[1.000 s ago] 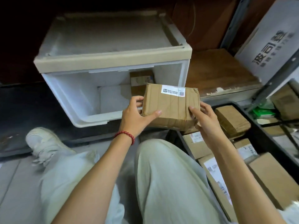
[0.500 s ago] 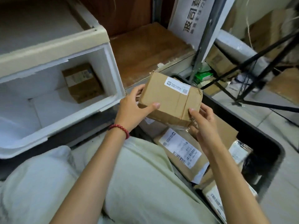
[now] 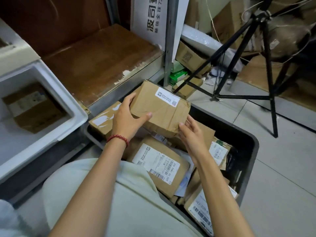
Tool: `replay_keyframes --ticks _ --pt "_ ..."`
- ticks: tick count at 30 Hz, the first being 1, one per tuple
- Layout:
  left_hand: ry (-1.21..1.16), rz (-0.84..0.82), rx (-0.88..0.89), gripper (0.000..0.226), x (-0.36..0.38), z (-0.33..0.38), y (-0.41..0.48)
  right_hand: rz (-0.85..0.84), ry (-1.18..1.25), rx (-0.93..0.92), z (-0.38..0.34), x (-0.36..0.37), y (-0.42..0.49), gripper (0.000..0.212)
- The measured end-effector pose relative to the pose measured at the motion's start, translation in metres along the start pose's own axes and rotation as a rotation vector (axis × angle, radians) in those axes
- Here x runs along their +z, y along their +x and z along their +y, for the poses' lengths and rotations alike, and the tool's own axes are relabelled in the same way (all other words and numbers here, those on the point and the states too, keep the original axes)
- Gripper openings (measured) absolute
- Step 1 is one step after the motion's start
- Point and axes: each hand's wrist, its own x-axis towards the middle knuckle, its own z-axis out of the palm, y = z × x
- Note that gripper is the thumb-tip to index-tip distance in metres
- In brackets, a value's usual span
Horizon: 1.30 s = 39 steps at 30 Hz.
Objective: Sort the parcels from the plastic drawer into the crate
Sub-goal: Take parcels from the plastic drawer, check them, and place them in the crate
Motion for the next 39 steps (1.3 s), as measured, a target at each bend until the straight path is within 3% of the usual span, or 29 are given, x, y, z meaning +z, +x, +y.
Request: replay_keyframes --ticks 7,26,39 --pt "0.076 -0.057 -0.077 0.081 0.023 -0.011 0.014 -0.004 -0.048 0.040 0.015 -0.006 0.017 0.058" --pt "0.141 -0.268 0.013 0.085 0.062 -0.011 0.037 0.180 -0.001 -0.010 0.005 -0.033 0.017 0.056" --pt "0.136 -0.366 -0.086 0.087 0.079 -0.030 0.057 0.280 -0.249 -0.055 0.021 -0.014 0.048 0.074"
